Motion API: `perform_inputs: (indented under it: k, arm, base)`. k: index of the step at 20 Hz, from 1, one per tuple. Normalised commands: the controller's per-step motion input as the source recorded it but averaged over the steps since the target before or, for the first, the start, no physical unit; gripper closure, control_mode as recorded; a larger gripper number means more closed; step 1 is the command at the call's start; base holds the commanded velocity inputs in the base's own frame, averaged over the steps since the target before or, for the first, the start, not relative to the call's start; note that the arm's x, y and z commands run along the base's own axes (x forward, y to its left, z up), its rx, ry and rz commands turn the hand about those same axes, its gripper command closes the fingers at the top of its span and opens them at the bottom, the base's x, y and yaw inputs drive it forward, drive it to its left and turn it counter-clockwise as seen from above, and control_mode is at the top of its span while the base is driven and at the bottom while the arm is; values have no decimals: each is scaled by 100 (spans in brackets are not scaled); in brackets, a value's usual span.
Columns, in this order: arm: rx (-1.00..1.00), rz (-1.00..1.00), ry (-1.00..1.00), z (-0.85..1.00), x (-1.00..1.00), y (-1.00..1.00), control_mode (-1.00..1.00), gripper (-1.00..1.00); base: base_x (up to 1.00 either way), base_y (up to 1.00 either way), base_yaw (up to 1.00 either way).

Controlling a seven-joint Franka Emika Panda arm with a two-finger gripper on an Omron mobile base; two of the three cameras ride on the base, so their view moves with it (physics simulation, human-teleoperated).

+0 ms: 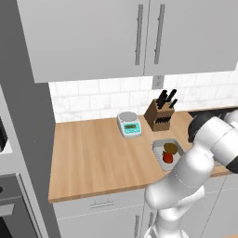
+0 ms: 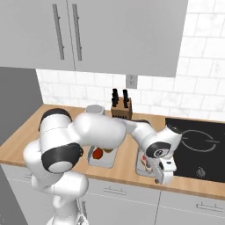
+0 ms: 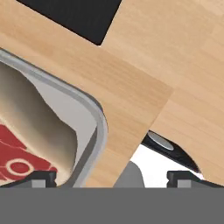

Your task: Take the meat container that has the steak and place it on the second highest rack of the freezer. Then take the vegetable container that has the tomato and avocado and place it on the highest rack of the freezer.

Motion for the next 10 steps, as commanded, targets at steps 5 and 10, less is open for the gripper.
perform_inputs:
  k: [5, 10]
  arm:
    - [0, -4, -10, -6, -15, -4, -100, -100]
    - [0, -9, -6, 0, -47, 0, -100, -100]
  base:
    - [0, 0, 0]
    - [0, 0, 0]
